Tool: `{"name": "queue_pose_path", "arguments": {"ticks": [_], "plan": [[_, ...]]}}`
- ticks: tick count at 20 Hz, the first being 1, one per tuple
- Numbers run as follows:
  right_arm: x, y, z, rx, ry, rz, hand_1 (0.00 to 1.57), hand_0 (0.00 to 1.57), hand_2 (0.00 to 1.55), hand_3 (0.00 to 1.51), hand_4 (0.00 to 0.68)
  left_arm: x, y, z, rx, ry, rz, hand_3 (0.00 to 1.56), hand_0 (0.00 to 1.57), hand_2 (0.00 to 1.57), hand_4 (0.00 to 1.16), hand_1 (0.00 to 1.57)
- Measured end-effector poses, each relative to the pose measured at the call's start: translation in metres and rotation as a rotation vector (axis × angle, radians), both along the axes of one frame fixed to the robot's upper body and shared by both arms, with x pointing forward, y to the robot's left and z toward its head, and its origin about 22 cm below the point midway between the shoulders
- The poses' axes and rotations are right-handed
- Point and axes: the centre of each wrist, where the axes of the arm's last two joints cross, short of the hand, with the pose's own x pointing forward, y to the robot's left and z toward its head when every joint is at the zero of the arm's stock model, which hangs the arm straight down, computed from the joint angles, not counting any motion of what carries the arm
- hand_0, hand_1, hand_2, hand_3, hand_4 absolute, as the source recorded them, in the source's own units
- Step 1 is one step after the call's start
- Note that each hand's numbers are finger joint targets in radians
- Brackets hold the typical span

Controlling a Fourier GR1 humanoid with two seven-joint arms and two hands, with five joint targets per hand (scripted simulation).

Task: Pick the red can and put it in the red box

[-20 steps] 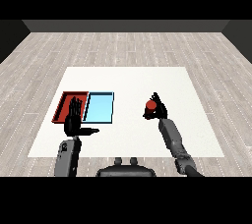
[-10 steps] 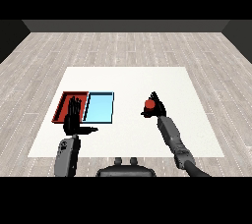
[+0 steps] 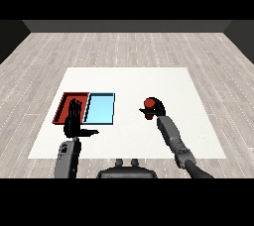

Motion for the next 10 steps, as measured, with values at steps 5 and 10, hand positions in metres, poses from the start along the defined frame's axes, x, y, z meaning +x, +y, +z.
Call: {"name": "queue_pose_path", "arguments": {"ticks": [5, 10], "plan": [[-0.006, 0.003, -0.003, -0.052, -0.003, 0.005, 1.53, 1.53, 1.47, 1.41, 0.546, 0.002, -0.004, -0.004, 0.004, -0.006, -0.001, 0.00, 0.00, 0.00, 0.00, 0.00], [-0.004, 0.004, -0.003, -0.076, 0.007, -0.002, 1.55, 1.55, 1.47, 1.41, 0.558, 0.008, -0.002, 0.001, 0.006, -0.003, 0.007, 0.00, 0.00, 0.00, 0.00, 0.00]]}}
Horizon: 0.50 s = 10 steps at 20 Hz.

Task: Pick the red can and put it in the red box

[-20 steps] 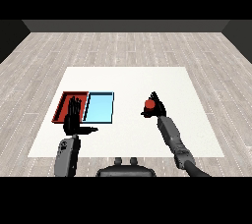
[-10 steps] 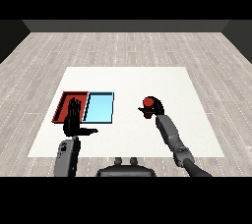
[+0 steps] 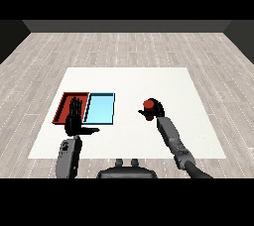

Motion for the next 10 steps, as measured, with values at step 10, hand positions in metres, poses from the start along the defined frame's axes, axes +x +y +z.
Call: {"name": "queue_pose_path", "arguments": {"ticks": [10], "plan": [[0.007, 0.003, 0.025, 0.013, -0.118, -0.025, 1.54, 1.54, 1.46, 1.38, 0.582, -0.002, -0.009, -0.003, -0.003, 0.010, -0.018, 0.00, 0.00, 0.00, 0.00, 0.00]]}}
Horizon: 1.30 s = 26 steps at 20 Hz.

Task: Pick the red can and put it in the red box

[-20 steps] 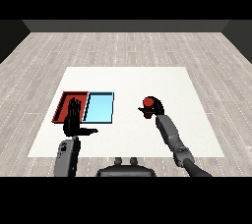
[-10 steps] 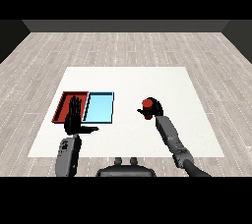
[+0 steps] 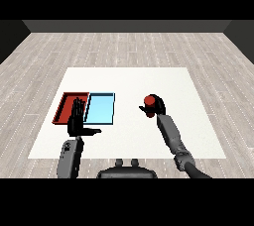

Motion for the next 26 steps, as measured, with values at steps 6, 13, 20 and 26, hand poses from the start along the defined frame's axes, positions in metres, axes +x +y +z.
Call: {"name": "queue_pose_path", "arguments": {"ticks": [6, 13, 20, 26], "plan": [[-0.007, -0.007, 0.030, 0.008, -0.085, -0.005, 1.54, 1.54, 1.47, 1.40, 0.617, -0.004, -0.001, -0.001, 0.018, 0.000, -0.004, 0.00, 0.00, 0.00, 0.00, 0.00], [-0.022, -0.019, 0.070, 0.055, -0.236, 0.007, 1.48, 1.48, 1.44, 1.40, 0.631, -0.003, -0.030, 0.026, 0.036, 0.007, -0.097, 0.00, 0.00, 0.00, 0.00, 0.00], [-0.040, 0.060, 0.095, 0.075, -0.299, 0.013, 1.45, 1.45, 1.41, 1.38, 0.636, -0.001, -0.060, 0.039, 0.079, 0.060, -0.150, 0.00, 0.00, 0.00, 0.00, 0.00], [-0.055, 0.074, 0.102, 0.087, -0.343, 0.018, 1.42, 1.42, 1.41, 1.39, 0.627, 0.004, -0.080, 0.040, 0.112, 0.093, -0.171, 0.00, 0.00, 0.00, 0.00, 0.00]]}}
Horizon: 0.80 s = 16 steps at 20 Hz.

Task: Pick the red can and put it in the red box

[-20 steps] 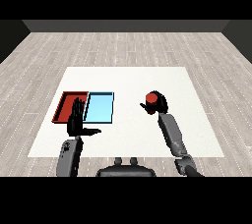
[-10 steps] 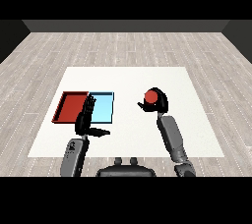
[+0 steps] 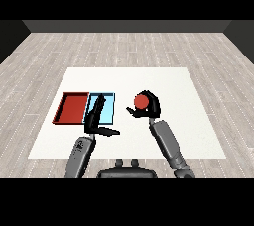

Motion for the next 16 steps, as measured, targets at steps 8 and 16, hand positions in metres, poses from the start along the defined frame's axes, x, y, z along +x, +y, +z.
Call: {"name": "queue_pose_path", "arguments": {"ticks": [8, 16], "plan": [[-0.016, 0.015, 0.010, 0.009, -0.068, 0.020, 1.44, 1.44, 1.43, 1.40, 0.616, 0.015, -0.033, -0.011, 0.024, 0.057, -0.024, 0.00, 0.00, 0.00, 0.00, 0.00], [-0.021, 0.020, 0.012, 0.016, -0.101, 0.044, 1.47, 1.47, 1.44, 1.39, 0.658, 0.014, -0.048, -0.034, 0.032, 0.116, -0.044, 0.00, 0.00, 0.00, 0.00, 0.00]]}}
